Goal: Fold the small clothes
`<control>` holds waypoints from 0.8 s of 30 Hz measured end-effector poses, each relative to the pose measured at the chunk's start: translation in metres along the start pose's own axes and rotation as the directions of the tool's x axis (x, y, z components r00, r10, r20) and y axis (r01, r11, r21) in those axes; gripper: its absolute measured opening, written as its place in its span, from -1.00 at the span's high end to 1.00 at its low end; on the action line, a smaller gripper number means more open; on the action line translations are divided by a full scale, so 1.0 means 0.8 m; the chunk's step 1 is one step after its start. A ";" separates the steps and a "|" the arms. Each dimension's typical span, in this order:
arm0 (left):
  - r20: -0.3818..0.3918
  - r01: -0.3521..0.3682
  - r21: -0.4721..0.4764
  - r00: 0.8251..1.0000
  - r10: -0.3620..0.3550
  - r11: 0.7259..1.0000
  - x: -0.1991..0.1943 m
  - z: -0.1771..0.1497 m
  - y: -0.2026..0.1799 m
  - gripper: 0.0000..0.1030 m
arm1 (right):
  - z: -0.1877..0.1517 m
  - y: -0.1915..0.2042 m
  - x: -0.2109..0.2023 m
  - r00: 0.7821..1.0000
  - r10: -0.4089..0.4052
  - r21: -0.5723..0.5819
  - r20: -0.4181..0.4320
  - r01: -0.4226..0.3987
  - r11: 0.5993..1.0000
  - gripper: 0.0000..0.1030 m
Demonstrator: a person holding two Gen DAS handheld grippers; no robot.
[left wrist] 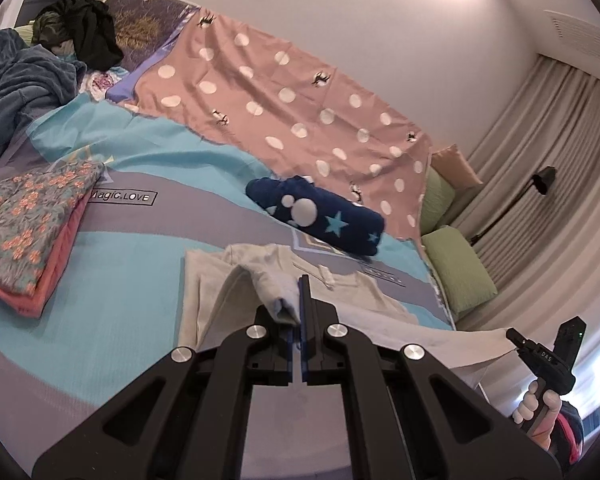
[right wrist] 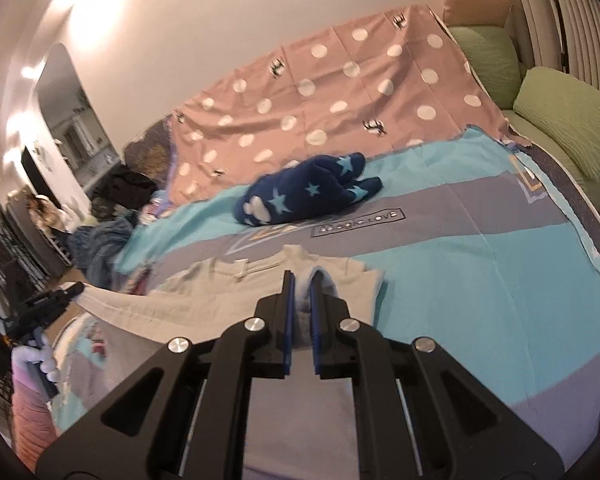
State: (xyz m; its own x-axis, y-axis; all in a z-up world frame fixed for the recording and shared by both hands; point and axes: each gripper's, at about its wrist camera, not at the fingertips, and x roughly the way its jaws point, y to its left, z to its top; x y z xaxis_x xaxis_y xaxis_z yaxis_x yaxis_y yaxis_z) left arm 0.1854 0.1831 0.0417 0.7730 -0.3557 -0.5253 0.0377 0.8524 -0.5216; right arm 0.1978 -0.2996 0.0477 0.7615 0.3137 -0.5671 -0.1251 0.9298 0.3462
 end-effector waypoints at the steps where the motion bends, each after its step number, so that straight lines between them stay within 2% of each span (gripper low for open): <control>1: -0.013 -0.009 -0.004 1.000 0.009 1.000 0.014 0.008 0.003 0.96 | 0.005 -0.004 0.015 1.000 -0.010 0.009 -0.013 0.011 1.000 0.86; 7: -0.106 -0.086 0.018 0.991 0.088 0.996 0.103 0.043 0.017 0.96 | 0.027 -0.032 0.122 0.991 -0.081 0.048 -0.108 0.087 0.995 0.86; 9: -0.136 -0.110 0.016 0.984 0.111 0.994 0.133 0.051 0.028 0.95 | 0.025 -0.046 0.165 0.981 -0.110 0.062 -0.158 0.121 0.991 0.86; 12: -0.184 -0.166 0.027 0.968 0.168 0.986 0.186 0.054 0.046 0.95 | 0.017 -0.072 0.226 0.961 -0.123 0.127 -0.249 0.158 0.979 0.86; 14: -0.209 -0.195 0.039 0.958 0.199 0.980 0.217 0.052 0.055 0.95 | 0.012 -0.080 0.247 0.953 -0.129 0.141 -0.273 0.173 0.975 0.86; 18: -0.253 -0.238 0.053 0.936 0.243 0.970 0.267 0.051 0.071 0.95 | 0.008 -0.082 0.263 0.950 -0.112 0.130 -0.293 0.156 0.979 0.85; 21: -0.272 -0.245 0.023 0.932 0.242 0.969 0.278 0.053 0.086 0.87 | 0.012 -0.089 0.249 0.959 -0.068 0.131 -0.276 0.107 0.986 0.82; 22: -0.269 -0.231 0.012 0.936 0.226 0.973 0.275 0.054 0.090 0.85 | 0.013 -0.088 0.239 0.962 -0.063 0.108 -0.264 0.094 0.990 0.75; 23: -0.263 -0.225 0.016 0.939 0.221 0.974 0.272 0.055 0.090 0.82 | 0.016 -0.085 0.233 0.963 -0.087 0.076 -0.253 0.109 0.991 0.52; 24: -0.252 -0.219 0.031 0.942 0.219 0.975 0.266 0.056 0.088 0.78 | 0.016 -0.079 0.221 0.962 -0.147 0.008 -0.230 0.153 0.988 0.40</control>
State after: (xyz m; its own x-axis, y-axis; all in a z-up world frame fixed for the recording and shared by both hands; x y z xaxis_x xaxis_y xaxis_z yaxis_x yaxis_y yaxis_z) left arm 0.3811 0.1849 -0.0765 0.5771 -0.2450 -0.7790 -0.1126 0.9209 -0.3731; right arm 0.3487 -0.3053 -0.0647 0.6050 0.2091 -0.7683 -0.0019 0.9653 0.2612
